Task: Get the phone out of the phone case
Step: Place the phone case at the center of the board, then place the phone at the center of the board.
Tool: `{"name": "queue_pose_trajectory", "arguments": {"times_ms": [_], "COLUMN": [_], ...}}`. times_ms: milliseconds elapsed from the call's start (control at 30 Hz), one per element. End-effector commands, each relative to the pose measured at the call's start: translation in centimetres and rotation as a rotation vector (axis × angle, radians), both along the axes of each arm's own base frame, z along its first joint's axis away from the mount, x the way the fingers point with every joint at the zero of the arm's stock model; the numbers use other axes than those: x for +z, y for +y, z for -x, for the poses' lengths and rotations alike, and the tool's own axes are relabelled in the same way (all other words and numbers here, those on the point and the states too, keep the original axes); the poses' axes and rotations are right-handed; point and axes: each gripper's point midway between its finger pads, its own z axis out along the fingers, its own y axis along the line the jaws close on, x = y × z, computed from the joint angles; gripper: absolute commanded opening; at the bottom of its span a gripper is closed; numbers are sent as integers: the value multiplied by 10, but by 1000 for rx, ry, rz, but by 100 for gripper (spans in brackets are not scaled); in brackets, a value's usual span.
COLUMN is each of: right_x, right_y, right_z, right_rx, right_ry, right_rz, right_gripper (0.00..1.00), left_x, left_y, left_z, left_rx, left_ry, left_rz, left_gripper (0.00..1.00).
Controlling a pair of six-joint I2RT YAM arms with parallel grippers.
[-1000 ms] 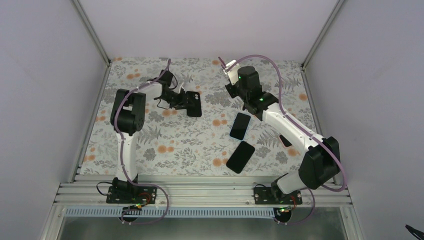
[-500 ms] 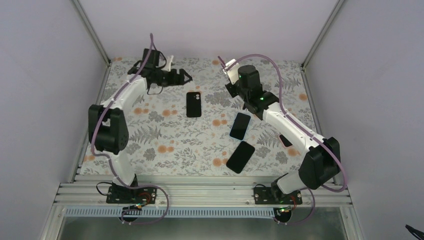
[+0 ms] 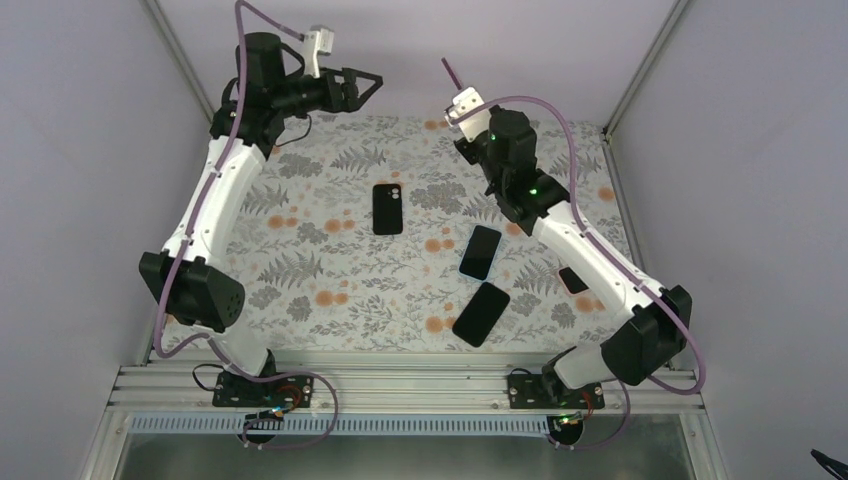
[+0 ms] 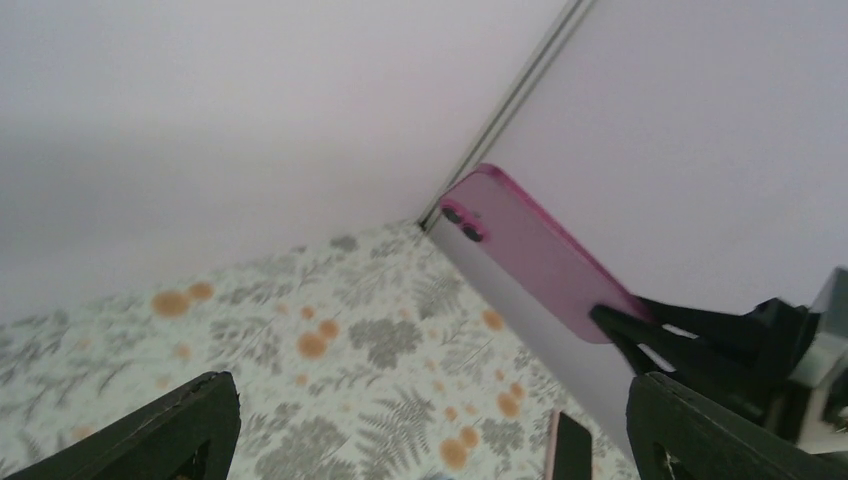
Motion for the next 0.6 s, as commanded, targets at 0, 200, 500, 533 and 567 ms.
{"name": "queue_pose_trajectory", "arguments": {"times_ms": [0,200,500,533,567], "right_x": [72,88,85,83,82], "right_y": [-7,5,30,33,36], "right_z": [4,14,48,50,52], "right_rx": [-116,-183,-245,-242,-241], "right_ry": [-265,-406,-653,-663,-671], "right_rz": [50,171,424,436,445], "right_gripper": [4,4,4,4,4], "left_x": [35,42,38,36,34], "left_y": [-11,-22,-29,-29,-30], "left_z": [8,18,33,34,35], "left_rx": [-70,-152,-232,-236,-238], "left_ry": [-32,25,114,124,134], "left_rz": [65,165,264,271,277], "left_gripper": [96,95,89,88,88]}}
